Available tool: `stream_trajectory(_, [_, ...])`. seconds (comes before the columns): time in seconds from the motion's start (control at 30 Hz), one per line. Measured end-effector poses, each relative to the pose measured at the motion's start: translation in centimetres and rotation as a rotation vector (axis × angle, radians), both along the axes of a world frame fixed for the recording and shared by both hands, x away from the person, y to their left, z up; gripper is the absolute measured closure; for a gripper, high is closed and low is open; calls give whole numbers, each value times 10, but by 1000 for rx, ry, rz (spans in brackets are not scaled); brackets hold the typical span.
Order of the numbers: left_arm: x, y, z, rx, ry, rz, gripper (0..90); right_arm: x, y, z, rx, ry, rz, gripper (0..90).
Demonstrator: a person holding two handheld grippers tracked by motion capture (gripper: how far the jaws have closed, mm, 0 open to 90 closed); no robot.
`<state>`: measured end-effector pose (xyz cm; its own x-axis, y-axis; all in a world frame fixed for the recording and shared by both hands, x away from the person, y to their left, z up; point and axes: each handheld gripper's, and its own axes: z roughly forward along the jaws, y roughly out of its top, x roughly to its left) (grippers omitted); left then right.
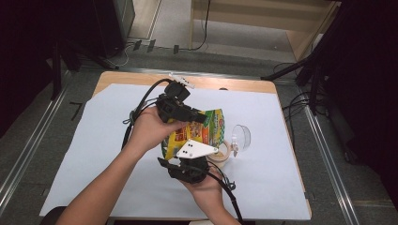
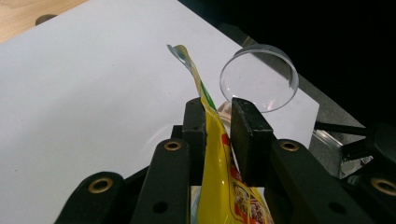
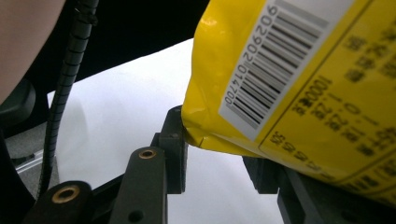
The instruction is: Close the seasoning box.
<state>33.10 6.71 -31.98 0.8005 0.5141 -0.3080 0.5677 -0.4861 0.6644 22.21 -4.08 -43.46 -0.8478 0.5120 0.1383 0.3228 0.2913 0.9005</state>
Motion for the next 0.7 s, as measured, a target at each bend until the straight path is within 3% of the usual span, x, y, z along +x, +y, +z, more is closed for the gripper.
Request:
stream_trajectory(0.27, [-4,-3,2,-3,-15,-6,770,0,-2,0,17,19,1,665])
stream_trajectory(0.7, [-4,-3,1,-4,-3,-17,768,3,-3,-4,3,20,-7,667])
